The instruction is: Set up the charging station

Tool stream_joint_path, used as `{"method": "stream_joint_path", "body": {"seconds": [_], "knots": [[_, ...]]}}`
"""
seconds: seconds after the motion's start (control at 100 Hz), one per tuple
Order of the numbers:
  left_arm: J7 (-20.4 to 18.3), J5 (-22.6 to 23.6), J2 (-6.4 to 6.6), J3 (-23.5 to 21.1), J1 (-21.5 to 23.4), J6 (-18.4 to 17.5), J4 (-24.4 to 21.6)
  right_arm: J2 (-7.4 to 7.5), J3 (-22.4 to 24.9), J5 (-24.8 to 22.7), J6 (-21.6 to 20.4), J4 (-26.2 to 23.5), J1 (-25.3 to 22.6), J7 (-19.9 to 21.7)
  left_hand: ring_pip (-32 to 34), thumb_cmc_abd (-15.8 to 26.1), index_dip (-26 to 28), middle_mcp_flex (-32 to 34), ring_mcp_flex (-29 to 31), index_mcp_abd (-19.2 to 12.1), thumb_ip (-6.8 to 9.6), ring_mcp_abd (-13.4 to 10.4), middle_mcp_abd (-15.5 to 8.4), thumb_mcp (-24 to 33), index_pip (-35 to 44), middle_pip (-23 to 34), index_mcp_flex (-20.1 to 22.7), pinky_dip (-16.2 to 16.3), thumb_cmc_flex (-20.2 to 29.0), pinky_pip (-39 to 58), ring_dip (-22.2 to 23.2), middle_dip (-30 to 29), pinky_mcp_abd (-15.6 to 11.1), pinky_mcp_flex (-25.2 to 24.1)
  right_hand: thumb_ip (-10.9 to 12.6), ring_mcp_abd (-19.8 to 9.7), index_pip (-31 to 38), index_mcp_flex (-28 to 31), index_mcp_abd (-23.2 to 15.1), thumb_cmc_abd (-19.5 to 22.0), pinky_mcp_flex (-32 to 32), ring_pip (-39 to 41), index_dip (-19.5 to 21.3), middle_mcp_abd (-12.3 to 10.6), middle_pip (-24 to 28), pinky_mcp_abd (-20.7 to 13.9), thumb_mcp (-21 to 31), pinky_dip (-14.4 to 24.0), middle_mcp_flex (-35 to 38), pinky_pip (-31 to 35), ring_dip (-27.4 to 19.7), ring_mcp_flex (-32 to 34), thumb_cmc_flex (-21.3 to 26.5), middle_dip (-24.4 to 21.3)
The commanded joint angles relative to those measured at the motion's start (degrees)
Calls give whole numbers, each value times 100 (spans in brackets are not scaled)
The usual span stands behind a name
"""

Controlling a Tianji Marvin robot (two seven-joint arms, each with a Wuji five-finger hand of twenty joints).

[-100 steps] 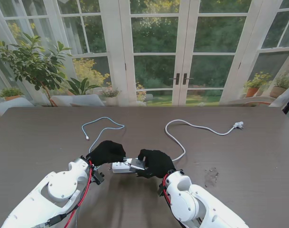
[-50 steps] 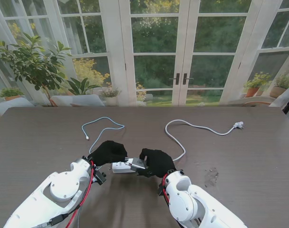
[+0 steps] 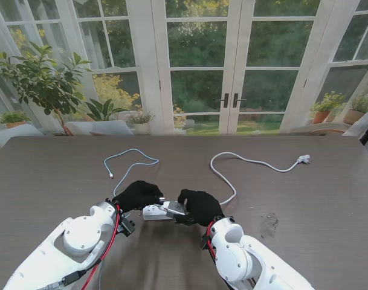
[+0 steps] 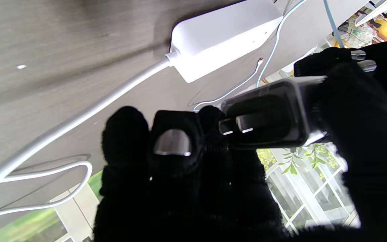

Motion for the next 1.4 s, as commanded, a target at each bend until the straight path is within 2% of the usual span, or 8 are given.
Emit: {"method": "stream_joint_path", "body": {"seconds": [0.0, 0.12, 0.18, 0.43, 0.49, 0.54, 0.78, 1.39], "knots": [[-162, -7, -2, 2, 5, -18, -45, -43, -2, 31, -29, -95, -25, 87, 281, -559, 214, 96, 48, 466, 50, -405, 139, 362, 119, 86, -239, -156, -594, 1597, -35, -9, -1440, 351, 389, -10, 2143, 208, -839, 800, 75, 181, 431, -393, 396, 29, 897, 91, 306, 323, -4259, 180, 743, 68], [-333, 5, 39, -15, -9, 12, -67, -37, 11, 36, -28, -93, -24, 105, 36, -1035, 500, -61, 53, 475, -287, -356, 217, 1160, 768, 2, -458, -484, -1964, 1597, -93, -97, -1272, 315, 390, -10, 2141, 206, -840, 807, 75, 185, 435, -396, 395, 29, 894, 91, 300, 323, -4258, 179, 740, 66], [-448, -4, 68, -24, -19, 21, -76, -36, 17, 40, -28, -94, -27, 113, -38, -1154, 651, -88, 51, 427, -365, -314, 251, 1348, 1132, -17, -497, -626, -2264, 1597, -112, -130, -1186, 295, 389, -2, 2139, 202, -840, 801, 70, 184, 437, -394, 395, 27, 893, 90, 300, 321, -4258, 176, 736, 65], [-800, 254, 194, -77, -25, 37, -177, -38, 38, 73, -18, -106, -38, 122, -266, -721, 677, -587, 62, 383, 132, -804, 134, -64, 1282, -183, -1063, -1317, 126, 1597, -130, -213, -1146, 219, 389, -9, 2136, 193, -836, 815, 59, 182, 443, -396, 397, 24, 890, 88, 288, 316, -4259, 165, 734, 66], [-849, 281, 209, -79, -28, 37, -191, -40, 39, 78, -24, -102, -37, 116, -272, -713, 430, -628, 63, 279, -188, -879, 119, -494, 1472, -162, -1197, -1390, 915, 1597, -89, -242, -1153, 214, 390, 15, 2136, 190, -842, 820, 59, 185, 445, -392, 398, 23, 891, 89, 288, 316, -4258, 161, 733, 65], [-827, 322, 209, -78, -26, 33, -190, -41, 41, 81, -27, -99, -37, 112, -253, -560, 239, -609, 63, 177, -164, -913, 105, -794, 1735, -127, -1280, -1404, 1329, 1597, -62, -265, -1172, 214, 390, -16, 2137, 194, -844, 817, 59, 187, 447, -396, 399, 23, 888, 89, 285, 316, -4258, 165, 733, 64], [-602, 174, 132, -42, -53, -89, -55, -39, 53, 90, -30, -84, -28, 125, -110, 125, -45, -421, 63, 8, 33, -879, 195, -1067, 2068, -117, -1051, -1223, 1665, 1597, -3, -315, -1128, 237, 390, -20, 2137, 193, -847, 819, 57, 180, 449, -398, 404, 19, 883, 89, 288, 315, -4263, 169, 733, 61], [-634, 250, 160, -48, -31, -246, -39, -37, 94, 201, -120, -45, 5, 192, -126, 143, -169, -358, 63, -154, 16, -903, 192, -854, 2115, -317, -753, -1185, 1702, 1597, -12, -293, -1081, 239, 390, -12, 2139, 202, -846, 787, 56, 167, 445, -386, 406, 18, 911, 90, 306, 313, -4268, 197, 743, 54]]}}
